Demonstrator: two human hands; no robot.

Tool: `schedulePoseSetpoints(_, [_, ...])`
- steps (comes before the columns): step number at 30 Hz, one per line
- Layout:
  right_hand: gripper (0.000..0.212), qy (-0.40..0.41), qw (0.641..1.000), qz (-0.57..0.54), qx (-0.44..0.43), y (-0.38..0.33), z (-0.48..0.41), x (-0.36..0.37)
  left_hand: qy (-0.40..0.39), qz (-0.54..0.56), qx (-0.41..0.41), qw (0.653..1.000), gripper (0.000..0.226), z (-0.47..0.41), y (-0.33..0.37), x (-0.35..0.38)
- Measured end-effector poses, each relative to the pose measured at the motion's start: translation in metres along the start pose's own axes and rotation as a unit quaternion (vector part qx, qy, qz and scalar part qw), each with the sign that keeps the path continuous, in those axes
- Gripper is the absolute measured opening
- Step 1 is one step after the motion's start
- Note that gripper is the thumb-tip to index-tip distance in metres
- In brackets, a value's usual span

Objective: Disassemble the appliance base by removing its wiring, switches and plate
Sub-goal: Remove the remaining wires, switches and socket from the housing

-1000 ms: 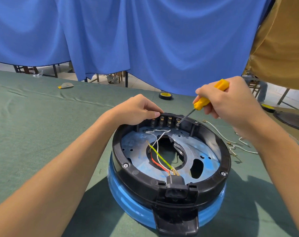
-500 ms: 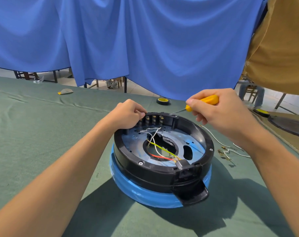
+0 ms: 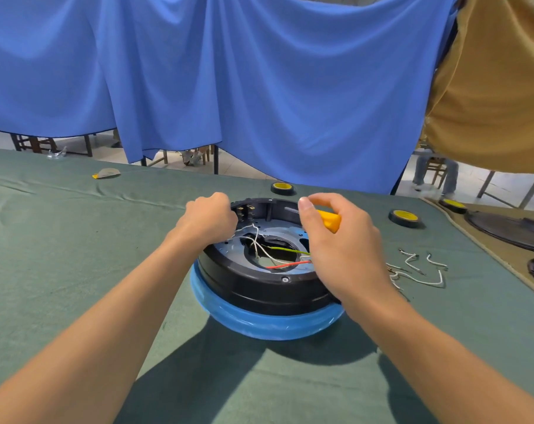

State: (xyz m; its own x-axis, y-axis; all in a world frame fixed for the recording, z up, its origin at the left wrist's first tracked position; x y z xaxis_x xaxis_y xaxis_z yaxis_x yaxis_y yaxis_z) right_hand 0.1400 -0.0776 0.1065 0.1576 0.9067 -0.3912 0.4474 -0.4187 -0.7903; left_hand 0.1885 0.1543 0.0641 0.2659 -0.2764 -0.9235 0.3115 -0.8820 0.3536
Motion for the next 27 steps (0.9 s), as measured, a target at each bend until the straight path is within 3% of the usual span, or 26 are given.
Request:
schedulePoseSetpoints(2, [0.027,0.001,1.000,-0.018,-0.005,0.003,0.002,0.004,0.014,-0.010,0.018,1.000,0.021,0.000,0.003,-0.001])
schedulePoseSetpoints(5, [0.025,0.011,0.998,-0.067,0.012,0.020,-0.003,0.008,0.029,-0.010,0.120,0.992,0.043,0.005,0.023,-0.003])
schedulePoseSetpoints(8, [0.013,0.036,0.988,-0.143,0.050,0.045,-0.016,0.004,0.005,-0.054,0.192,0.980,0.045,0.012,0.042,0.004])
schedulePoseSetpoints(12, [0.008,0.096,0.980,-0.163,0.065,0.065,-0.031,-0.015,-0.025,-0.106,0.162,0.981,0.041,0.023,0.050,0.015])
schedulePoseSetpoints(15, [0.015,0.150,0.980,-0.114,0.062,0.069,-0.031,-0.029,-0.037,-0.140,0.130,0.981,0.035,0.036,0.057,0.020])
schedulePoseSetpoints(18, [0.019,0.180,0.980,-0.045,0.064,0.066,-0.025,-0.032,-0.016,-0.179,0.150,0.972,0.030,0.051,0.076,0.016])
schedulePoseSetpoints(21, [0.023,0.176,0.983,-0.016,0.047,0.059,-0.021,-0.027,-0.045,-0.183,0.214,0.959,0.040,0.065,0.098,0.024])
schedulePoseSetpoints(24, [0.025,0.155,0.985,-0.047,0.053,0.067,-0.025,-0.026,-0.093,-0.160,0.241,0.953,0.030,0.075,0.107,0.031])
schedulePoseSetpoints(27, [0.021,0.103,0.991,-0.079,0.044,0.072,-0.034,-0.020,-0.083,-0.157,0.256,0.950,0.028,0.081,0.110,0.026])
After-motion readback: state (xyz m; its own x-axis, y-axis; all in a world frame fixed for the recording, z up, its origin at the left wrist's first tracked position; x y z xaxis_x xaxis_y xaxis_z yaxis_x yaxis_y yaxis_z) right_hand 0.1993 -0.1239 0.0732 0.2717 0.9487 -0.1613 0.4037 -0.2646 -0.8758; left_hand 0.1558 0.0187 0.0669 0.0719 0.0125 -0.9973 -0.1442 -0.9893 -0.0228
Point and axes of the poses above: each hand's wrist, its own z-axis away from the middle knuckle, its own x-axis out of the palm, y = z × x, the point moved 9 cm from there along -z, towards the middle knuckle, and after that the axes turned 3 degrees about x, right-handed, at the moved point
